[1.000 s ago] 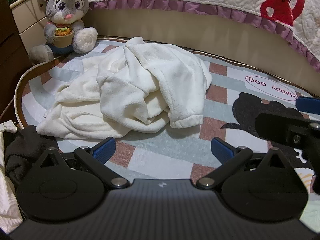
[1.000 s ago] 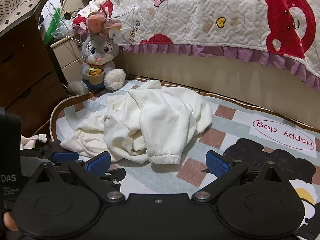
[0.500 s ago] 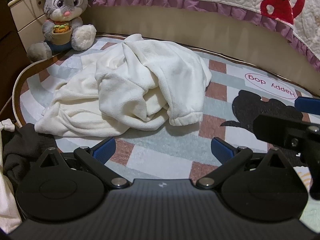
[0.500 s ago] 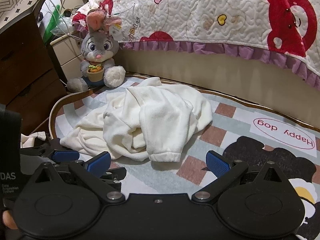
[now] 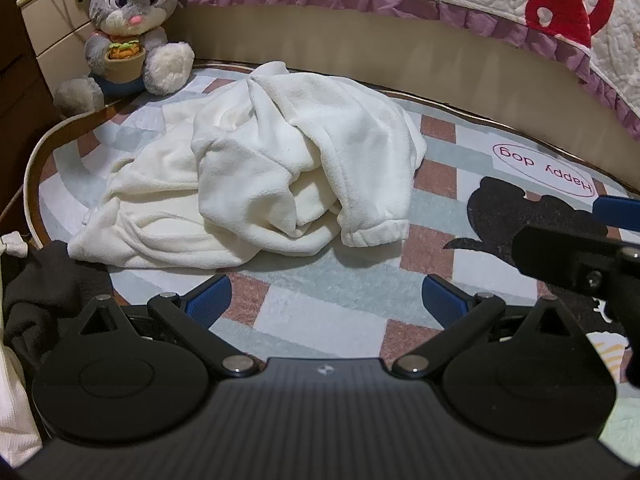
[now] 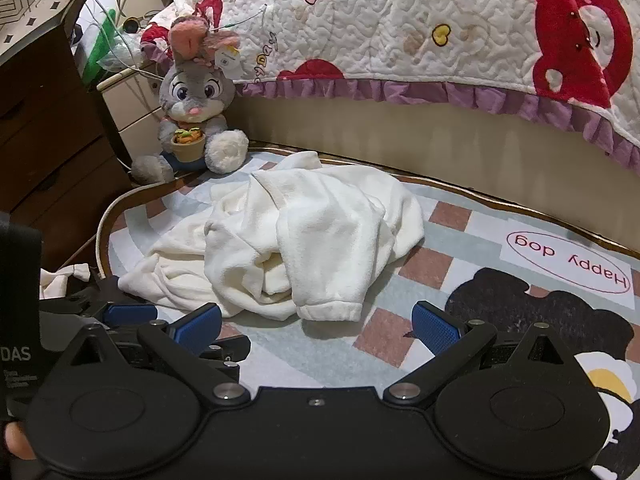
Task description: Fold clothes
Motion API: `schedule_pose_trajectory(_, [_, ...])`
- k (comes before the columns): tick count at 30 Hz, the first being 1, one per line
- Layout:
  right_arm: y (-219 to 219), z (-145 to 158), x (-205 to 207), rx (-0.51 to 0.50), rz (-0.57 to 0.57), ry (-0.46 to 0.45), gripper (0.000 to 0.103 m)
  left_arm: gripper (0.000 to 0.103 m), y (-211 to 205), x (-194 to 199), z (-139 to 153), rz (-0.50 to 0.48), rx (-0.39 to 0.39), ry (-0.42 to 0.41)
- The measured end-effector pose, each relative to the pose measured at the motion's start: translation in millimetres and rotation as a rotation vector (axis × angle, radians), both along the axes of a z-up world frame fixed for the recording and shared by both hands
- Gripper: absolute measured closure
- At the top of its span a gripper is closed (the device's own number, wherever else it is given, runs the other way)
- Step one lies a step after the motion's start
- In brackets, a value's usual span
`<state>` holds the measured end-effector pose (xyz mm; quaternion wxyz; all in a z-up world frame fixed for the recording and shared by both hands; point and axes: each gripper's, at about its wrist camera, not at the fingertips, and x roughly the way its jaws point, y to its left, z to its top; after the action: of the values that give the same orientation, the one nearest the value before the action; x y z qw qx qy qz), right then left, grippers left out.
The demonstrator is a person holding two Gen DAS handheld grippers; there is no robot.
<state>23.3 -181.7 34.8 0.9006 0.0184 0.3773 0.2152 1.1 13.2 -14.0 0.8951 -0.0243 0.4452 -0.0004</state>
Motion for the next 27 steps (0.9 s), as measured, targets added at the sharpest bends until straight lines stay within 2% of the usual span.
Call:
schedule_pose_trajectory(4, [-5.3, -8.4, 4.6, 0.049, -0.016, -0.008, 0.001, 0.000, 8.5, -0.6, -5.7, 0.058, -0.016, -0.037])
schedule_pose_trajectory(8, [-8.6, -22.6, 17.3, 0.089, -0.029, -0.069, 0.001, 0.000, 23.9, 5.8, -8.5, 0.087, -0.050, -0.031])
schedule_pose_trajectory(15, [5.5, -38.7, 61.1, 0.077, 0.046, -0.182, 0.012, 0.008, 80.5, 19.9, -0.4, 0.251, -0.162, -0.131])
schedule_pose_trajectory(16, [9.5, -40.2, 68.1, 0.065, 0.060, -0.187, 0.020, 0.015, 90.8, 24.1, -0.6, 0.268, -0.198, -0.129])
schedule_pose_trajectory(17, [14.7, -42.1, 77.7, 0.050, 0.080, -0.166, 0.038, 0.020, 100.8, 28.4, -1.9, 0.279, -0.240, -0.129])
schedule_pose_trajectory(18, [20.2, -44.2, 87.7, 0.034, 0.101, -0.141, 0.048, 0.023, 111.0, 32.9, -3.7, 0.290, -0.285, -0.131])
schedule_pose_trajectory(19, [25.6, -46.2, 97.7, 0.018, 0.121, -0.116, 0.058, 0.031, 118.8, 38.2, -5.6, 0.299, -0.309, -0.124])
schedule_pose_trajectory(20, [29.4, -47.8, 107.7, 0.023, 0.134, -0.100, 0.059, 0.034, 123.8, 45.5, -8.1, 0.307, -0.314, -0.109])
schedule_pose_trajectory(22, [36.3, -50.4, 126.3, 0.043, 0.154, -0.075, 0.058, 0.034, 128.5, 63.1, -13.7, 0.316, -0.288, -0.080])
schedule_pose_trajectory(24, [40.9, -53.1, 148.0, 0.074, 0.157, -0.038, 0.044, 0.034, 127.3, 82.5, -20.7, 0.319, -0.250, -0.050])
schedule_pose_trajectory(25, [40.6, -56.7, 160.1, 0.095, 0.143, -0.012, 0.026, 0.031, 126.6, 92.2, -25.5, 0.328, -0.233, -0.031])
schedule_pose_trajectory(26, [39.9, -60.5, 172.1, 0.115, 0.127, 0.015, 0.015, 0.027, 126.3, 101.3, -31.6, 0.342, -0.225, -0.012])
schedule_pose_trajectory(27, [39.2, -64.4, 184.2, 0.136, 0.110, 0.041, 0.014, 0.026, 126.2, 110.2, -38.1, 0.358, -0.221, 0.007])
